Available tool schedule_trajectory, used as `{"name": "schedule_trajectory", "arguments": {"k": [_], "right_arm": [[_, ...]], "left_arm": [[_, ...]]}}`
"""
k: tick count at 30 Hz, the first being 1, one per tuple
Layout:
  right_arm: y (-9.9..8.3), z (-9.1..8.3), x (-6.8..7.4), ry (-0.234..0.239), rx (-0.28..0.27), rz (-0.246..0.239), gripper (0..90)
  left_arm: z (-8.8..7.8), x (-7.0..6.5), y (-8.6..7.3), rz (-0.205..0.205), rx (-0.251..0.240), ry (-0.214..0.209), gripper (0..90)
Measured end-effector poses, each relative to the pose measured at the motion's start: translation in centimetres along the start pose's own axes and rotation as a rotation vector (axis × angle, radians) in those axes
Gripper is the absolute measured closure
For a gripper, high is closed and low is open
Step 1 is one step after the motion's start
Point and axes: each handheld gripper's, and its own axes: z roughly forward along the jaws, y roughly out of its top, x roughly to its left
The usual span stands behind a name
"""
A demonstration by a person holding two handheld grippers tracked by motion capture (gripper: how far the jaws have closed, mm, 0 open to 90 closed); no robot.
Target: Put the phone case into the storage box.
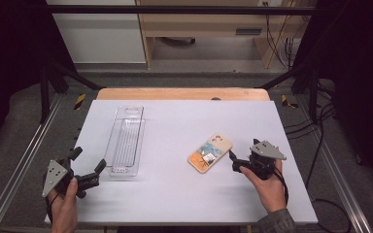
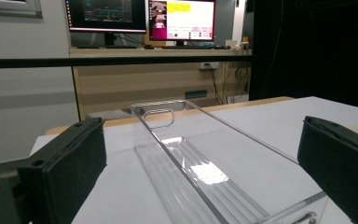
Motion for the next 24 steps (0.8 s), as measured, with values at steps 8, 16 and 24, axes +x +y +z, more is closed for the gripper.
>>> {"name": "schedule_trajectory", "arguments": {"k": [8,16,24], "right_arm": [[2.1,1.7,-2.0,0.006,0.110,-0.007,6.9],[3.5,4.0,-3.2,0.013,0.201,-0.008,8.2],[4.7,5.7,-3.8,0.019,0.260,-0.017,10.7]], "left_arm": [[0.0,-0.1,0.1,0.003,-0.010,-0.003,1.0],[-0.1,0.1,0.1,-0.001,-0.016,-0.003,1.2],[-0.3,0.0,0.3,0.015,-0.025,0.002,1.5]]}}
